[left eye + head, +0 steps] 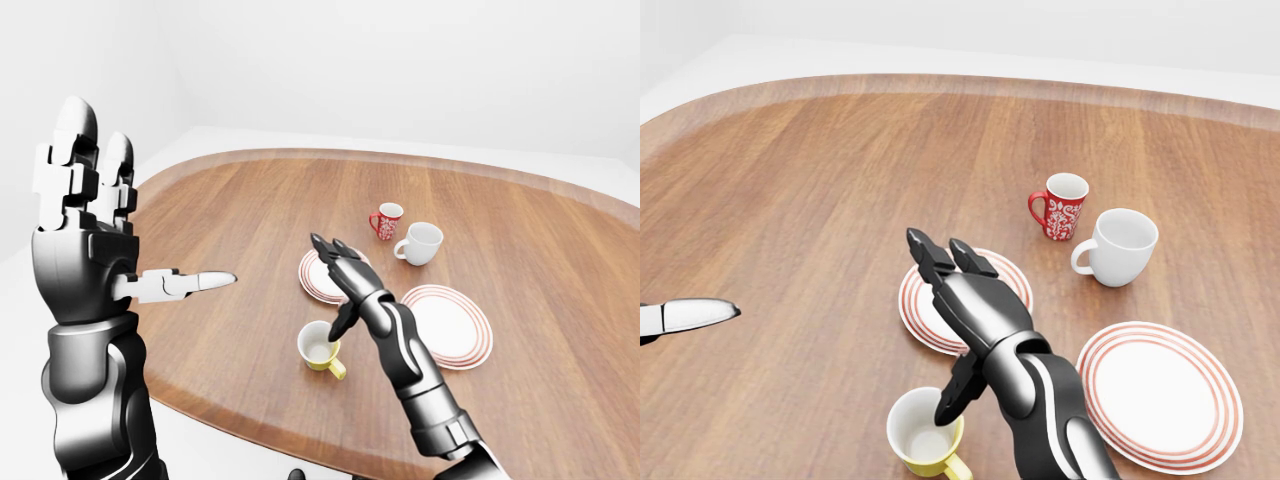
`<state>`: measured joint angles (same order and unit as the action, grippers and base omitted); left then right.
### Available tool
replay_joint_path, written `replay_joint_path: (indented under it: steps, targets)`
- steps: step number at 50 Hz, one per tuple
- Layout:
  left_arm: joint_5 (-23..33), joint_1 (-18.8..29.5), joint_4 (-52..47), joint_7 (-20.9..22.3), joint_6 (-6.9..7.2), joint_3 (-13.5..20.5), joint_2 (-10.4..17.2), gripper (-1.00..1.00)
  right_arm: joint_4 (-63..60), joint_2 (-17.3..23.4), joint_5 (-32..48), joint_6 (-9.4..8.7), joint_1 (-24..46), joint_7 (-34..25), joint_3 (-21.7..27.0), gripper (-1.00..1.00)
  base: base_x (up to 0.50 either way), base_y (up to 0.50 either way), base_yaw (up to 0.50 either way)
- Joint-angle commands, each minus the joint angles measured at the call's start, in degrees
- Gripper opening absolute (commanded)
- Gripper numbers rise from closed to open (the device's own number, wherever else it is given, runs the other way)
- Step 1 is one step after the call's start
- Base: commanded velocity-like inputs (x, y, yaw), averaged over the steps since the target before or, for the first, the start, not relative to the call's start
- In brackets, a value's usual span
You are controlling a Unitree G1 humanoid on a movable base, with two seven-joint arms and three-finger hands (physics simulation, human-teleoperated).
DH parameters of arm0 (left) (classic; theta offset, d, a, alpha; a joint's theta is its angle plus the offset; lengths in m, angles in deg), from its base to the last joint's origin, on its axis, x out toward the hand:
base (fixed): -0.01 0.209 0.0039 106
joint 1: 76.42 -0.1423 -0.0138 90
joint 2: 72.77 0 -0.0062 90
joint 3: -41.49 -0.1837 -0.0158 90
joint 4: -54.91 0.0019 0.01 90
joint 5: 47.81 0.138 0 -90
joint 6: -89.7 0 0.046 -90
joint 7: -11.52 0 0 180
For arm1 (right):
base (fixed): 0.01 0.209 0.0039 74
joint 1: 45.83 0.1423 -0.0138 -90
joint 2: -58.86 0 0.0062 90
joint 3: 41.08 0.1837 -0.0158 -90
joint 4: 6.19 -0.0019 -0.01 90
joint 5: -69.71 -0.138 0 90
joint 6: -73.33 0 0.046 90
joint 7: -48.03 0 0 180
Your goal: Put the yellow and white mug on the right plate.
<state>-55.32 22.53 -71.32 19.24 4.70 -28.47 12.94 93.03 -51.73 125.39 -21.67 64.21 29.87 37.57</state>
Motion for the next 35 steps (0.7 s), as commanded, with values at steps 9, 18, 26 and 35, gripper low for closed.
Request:
replay_joint_path:
  steps: [9, 18, 26, 35]
  targets:
    - [-0.22, 0.25, 0.02, 0.10, 0.00, 0.31, 0.22, 0.91, 8.39, -1.30, -0.28, 0.00, -1.31, 5.71, -1.37, 1.00, 0.00, 0.00, 0.00]
    - [-0.16, 0.11, -0.17, 0.12, 0.00, 0.12, 0.14, 0.91, 11.97, -1.51, -0.53, 0.00, -1.31, 7.86, -1.47, 1.00, 0.00, 0.00, 0.00]
    - [0.06, -0.05, -0.51, 0.24, 0.00, -0.16, -0.03, 0.91, 15.06, -1.47, -0.70, 0.00, -0.94, 9.61, -1.37, 1.00, 0.00, 0.00, 0.00]
    - [0.12, 0.15, -0.60, 0.34, 0.00, -0.10, -0.02, 0.91, 17.01, -1.84, -1.03, 0.24, -0.96, 10.97, -1.65, 1.00, 0.00, 0.00, 0.00]
